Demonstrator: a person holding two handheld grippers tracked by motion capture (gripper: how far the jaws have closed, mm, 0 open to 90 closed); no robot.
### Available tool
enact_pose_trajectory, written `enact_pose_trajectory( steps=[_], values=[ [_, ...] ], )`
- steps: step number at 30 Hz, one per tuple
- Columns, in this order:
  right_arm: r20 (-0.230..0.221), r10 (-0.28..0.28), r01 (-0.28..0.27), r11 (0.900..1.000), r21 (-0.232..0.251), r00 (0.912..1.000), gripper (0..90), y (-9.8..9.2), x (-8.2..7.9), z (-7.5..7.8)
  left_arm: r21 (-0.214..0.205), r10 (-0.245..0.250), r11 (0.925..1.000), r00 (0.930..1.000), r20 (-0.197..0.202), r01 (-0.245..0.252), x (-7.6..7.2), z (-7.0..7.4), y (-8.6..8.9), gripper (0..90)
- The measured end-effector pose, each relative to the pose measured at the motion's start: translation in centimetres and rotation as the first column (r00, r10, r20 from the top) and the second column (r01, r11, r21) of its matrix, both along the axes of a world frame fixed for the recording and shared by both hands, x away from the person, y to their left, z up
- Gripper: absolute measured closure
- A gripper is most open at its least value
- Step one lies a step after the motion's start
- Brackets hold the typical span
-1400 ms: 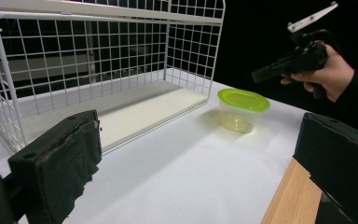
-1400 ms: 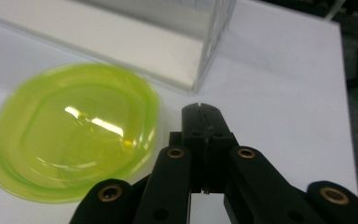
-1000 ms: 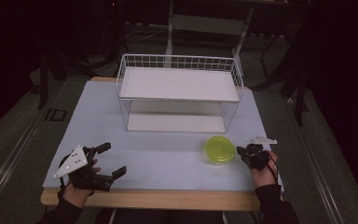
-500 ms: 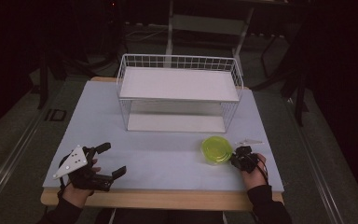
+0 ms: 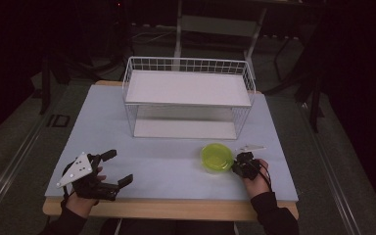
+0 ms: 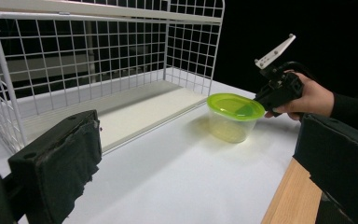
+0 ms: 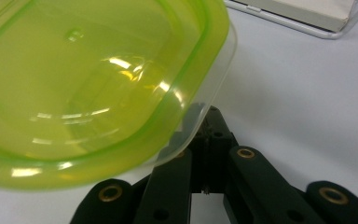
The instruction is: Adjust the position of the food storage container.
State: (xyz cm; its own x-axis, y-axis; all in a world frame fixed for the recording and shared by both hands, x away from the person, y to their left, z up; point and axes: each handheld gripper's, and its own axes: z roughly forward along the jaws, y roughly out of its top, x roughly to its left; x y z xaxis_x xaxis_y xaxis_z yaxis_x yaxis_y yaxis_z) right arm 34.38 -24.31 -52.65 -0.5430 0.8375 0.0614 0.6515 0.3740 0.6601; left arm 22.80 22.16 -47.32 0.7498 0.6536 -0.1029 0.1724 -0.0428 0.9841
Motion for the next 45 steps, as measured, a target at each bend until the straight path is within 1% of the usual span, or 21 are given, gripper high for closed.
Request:
enact_pose_trajectory(
  steps=[2,4,6,8,13,15,17,19,22,28,30,34,36,37,39,40,41,45],
  values=[
    [-0.007,0.007,-0.007,1.0,-0.002,1.0,90.0,0.3,0.1,-0.1,0.002,0.0,1.0,1.0,0.001,0.0,0.0,0.0,0.0,1.5],
    [-0.005,0.017,-0.017,0.9998,-0.007,0.9998,90.0,0.7,0.1,-0.1,0.0,0.0,1.0,1.0,0.0,0.0,0.0,0.0,0.0,1.5],
    [-0.008,0.027,-0.027,0.9996,0.004,0.9996,90.0,1.2,0.1,-0.1,-0.001,-0.001,1.0,1.0,-0.003,0.001,0.1,0.0,0.0,1.5],
    [-0.006,0.042,-0.042,0.9991,-0.004,0.9991,90.0,1.9,0.2,-0.1,-0.001,0.0,1.0,1.0,-0.002,0.0,0.0,0.0,0.0,1.5],
    [-0.016,0.069,-0.069,0.9975,0.015,0.9975,90.0,3.7,0.3,-0.2,-0.001,-0.001,1.0,1.0,-0.002,0.001,0.0,0.0,0.0,1.5],
    [-0.011,0.09,-0.09,0.996,0.003,0.9959,90.0,4.5,0.2,-0.2,-0.001,-0.003,1.0,1.0,-0.005,0.003,0.0,0.0,0.0,1.5],
    [-0.016,0.103,-0.103,0.9946,0.011,0.9945,90.0,5.2,0.2,-0.2,0.001,-0.005,1.0,1.0,-0.005,0.005,0.0,0.0,0.0,1.5],
    [-0.01,0.117,-0.117,0.9932,0.005,0.9931,90.0,5.8,0.1,-0.3,0.002,-0.006,1.0,1.0,-0.005,0.006,0.0,0.0,0.0,1.5],
    [-0.019,0.131,-0.131,0.9913,0.017,0.9912,90.0,6.7,0.1,-0.3,0.002,-0.006,1.0,1.0,-0.005,0.006,0.0,0.0,0.0,1.5],
    [-0.025,0.174,-0.173,0.9845,0.031,0.9845,90.0,8.4,-0.2,-0.3,0.004,-0.01,0.9999,0.9999,-0.007,0.01,0.0,0.0,0.0,1.5],
    [-0.027,0.186,-0.185,0.9823,0.028,0.9822,90.0,8.8,-0.4,-0.3,0.004,-0.011,0.9999,0.9999,-0.005,0.011,0.0,0.0,-0.1,1.5],
    [-0.03,0.196,-0.195,0.98,0.039,0.9801,90.0,9.4,-0.5,-0.4,-0.006,-0.005,1.0,1.0,0.007,0.005,-0.1,0.1,0.1,1.5],
    [-0.025,0.205,-0.204,0.9783,0.033,0.9784,90.0,9.8,-0.5,-0.3,0.003,-0.006,1.0,1.0,0.002,0.006,-0.1,0.1,0.1,1.5],
    [-0.031,0.206,-0.204,0.9782,0.038,0.9781,90.0,10.0,-0.5,-0.3,0.005,-0.008,1.0,1.0,0.0,0.008,-0.1,0.1,0.1,1.5],
    [-0.028,0.216,-0.215,0.9758,0.039,0.976,90.0,10.6,-0.5,-0.3,0.004,-0.01,0.9999,1.0,-0.002,0.01,0.0,0.0,0.0,1.5],
    [-0.028,0.216,-0.215,0.9758,0.039,0.976,90.0,10.6,-0.5,-0.3,0.003,-0.012,0.9999,0.9999,-0.003,0.012,0.0,0.0,0.0,1.5],
    [-0.02,0.225,-0.225,0.9739,0.034,0.9741,90.0,11.0,-0.5,-0.3,0.003,-0.015,0.9999,0.9999,-0.004,0.015,0.0,0.0,0.0,1.5],
    [-0.023,0.237,-0.236,0.9711,0.037,0.9713,89.8,11.7,-0.4,-0.4,0.003,-0.019,0.9998,0.9998,-0.011,0.019,0.0,0.0,-0.1,1.5]
  ],
)
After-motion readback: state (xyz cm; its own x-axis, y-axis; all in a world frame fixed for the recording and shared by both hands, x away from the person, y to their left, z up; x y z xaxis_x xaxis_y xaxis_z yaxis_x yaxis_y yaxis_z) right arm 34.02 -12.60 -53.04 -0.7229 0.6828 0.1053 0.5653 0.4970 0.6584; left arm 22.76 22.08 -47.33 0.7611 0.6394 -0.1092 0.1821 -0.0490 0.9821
